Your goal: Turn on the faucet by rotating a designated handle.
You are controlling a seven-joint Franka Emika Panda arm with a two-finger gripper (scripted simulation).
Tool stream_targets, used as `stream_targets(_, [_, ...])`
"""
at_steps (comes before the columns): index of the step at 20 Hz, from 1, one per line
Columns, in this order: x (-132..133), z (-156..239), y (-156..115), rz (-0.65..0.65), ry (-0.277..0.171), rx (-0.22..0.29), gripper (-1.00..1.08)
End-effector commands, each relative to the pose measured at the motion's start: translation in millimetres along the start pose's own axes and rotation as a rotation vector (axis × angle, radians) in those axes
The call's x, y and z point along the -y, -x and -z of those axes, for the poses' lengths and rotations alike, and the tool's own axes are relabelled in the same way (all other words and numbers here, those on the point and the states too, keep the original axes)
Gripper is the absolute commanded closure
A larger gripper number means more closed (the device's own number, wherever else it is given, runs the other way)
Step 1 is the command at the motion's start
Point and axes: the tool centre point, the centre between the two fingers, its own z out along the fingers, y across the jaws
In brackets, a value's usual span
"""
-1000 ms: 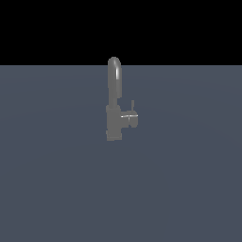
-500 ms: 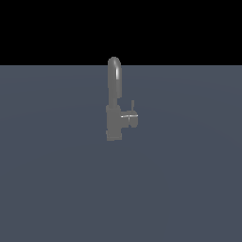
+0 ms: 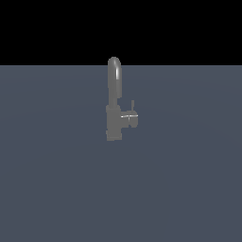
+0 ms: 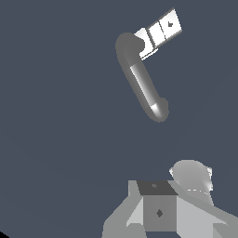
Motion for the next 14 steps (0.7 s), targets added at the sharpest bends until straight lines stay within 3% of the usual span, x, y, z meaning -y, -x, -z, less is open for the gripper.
stream_targets(1, [0,-1,-16,-0.034,-0.034,0.036,1.08])
stream_targets(14, [-8,-19,-100,-0.22,-0.217,0.233,1.08])
